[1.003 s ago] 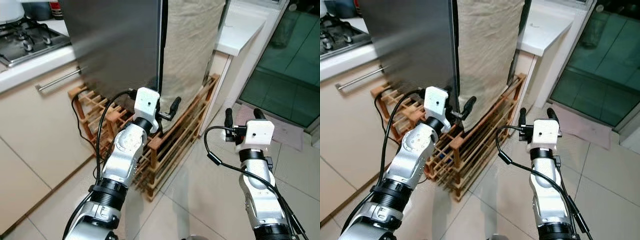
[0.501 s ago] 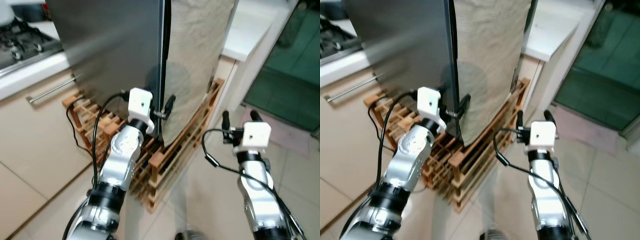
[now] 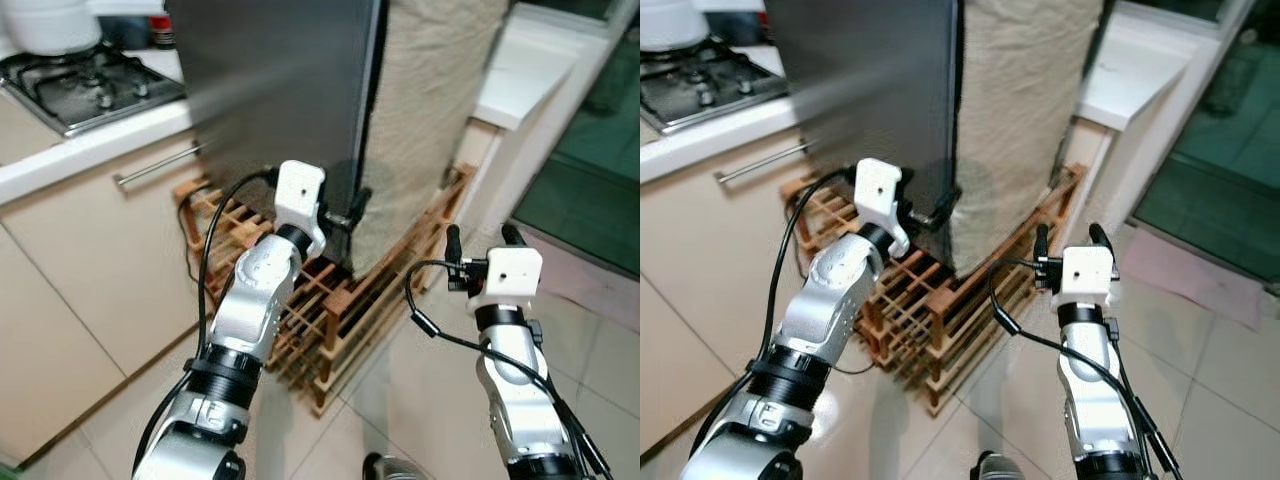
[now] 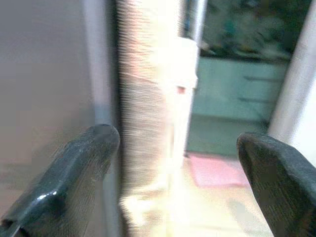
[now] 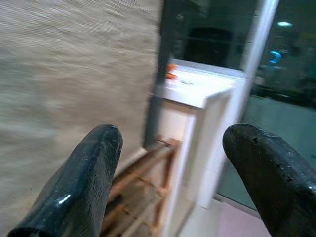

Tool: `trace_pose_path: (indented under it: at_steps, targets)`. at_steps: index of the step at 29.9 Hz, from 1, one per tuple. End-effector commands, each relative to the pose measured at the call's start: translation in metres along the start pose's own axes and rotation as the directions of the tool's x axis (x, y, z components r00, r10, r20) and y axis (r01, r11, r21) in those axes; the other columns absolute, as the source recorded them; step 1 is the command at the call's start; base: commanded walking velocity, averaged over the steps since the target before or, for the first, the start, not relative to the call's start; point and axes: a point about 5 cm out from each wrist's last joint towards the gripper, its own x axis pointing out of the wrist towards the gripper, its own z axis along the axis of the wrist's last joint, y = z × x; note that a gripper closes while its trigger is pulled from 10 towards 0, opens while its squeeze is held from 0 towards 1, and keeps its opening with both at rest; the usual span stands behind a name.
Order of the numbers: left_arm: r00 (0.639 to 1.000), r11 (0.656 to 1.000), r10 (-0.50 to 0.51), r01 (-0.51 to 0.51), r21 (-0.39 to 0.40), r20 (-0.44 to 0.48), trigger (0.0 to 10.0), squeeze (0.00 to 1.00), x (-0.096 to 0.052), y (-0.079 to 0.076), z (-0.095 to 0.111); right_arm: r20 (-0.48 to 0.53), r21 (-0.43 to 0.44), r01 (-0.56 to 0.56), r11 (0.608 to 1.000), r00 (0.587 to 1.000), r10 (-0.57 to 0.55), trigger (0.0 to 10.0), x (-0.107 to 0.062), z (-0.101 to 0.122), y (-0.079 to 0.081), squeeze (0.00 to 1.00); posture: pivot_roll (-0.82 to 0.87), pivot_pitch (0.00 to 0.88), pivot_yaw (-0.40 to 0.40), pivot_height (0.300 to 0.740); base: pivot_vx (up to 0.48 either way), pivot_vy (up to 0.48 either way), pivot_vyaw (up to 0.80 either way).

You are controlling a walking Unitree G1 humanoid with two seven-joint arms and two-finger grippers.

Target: Restocking fridge

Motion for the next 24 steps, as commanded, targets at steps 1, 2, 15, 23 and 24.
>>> trace_pose_path:
  at_steps: [1,2,15,23,24]
  targets:
    - [1.0,0.999,-0.018,0.018,0.027,-0.015,10.0,0.0,0.002,0.0,0.001,0.019,-0.004,0.027,1.0,0.999,-0.027,10.0,0.002,0.006,-0.007,0.0,-0.13,0.0,-0.01,0.732,0.0,0.0,0.0]
    - [1.0,0.999,-0.024,0.025,0.028,-0.018,10.0,0.0,0.003,-0.001,0.0,0.019,-0.008,0.035,0.999,0.999,-0.035,10.0,0.0,0.007,-0.01,0.0,-0.13,0.0,-0.01,0.732,0.0,0.0,0.0]
    - [1.0,1.0,0.019,-0.019,0.022,0.003,10.0,0.0,0.016,-0.002,0.006,0.007,-0.023,0.052,0.998,0.999,-0.052,10.0,-0.007,0.006,-0.016,0.0,-0.15,0.0,-0.004,0.732,0.0,0.0,0.0]
    - [0.999,0.999,-0.032,0.032,-0.004,0.023,10.0,0.0,0.024,-0.014,0.014,-0.056,-0.006,-0.143,0.99,0.988,0.142,10.0,-0.055,-0.008,-0.018,0.0,-0.15,0.0,-0.002,0.732,0.0,0.0,0.0]
    - [0.999,0.999,-0.032,0.032,-0.004,0.023,10.0,0.0,0.024,-0.014,0.014,-0.056,-0.006,-0.143,0.99,0.988,0.142,10.0,-0.055,-0.008,-0.018,0.0,-0.15,0.0,-0.002,0.732,0.0,0.0,0.0]
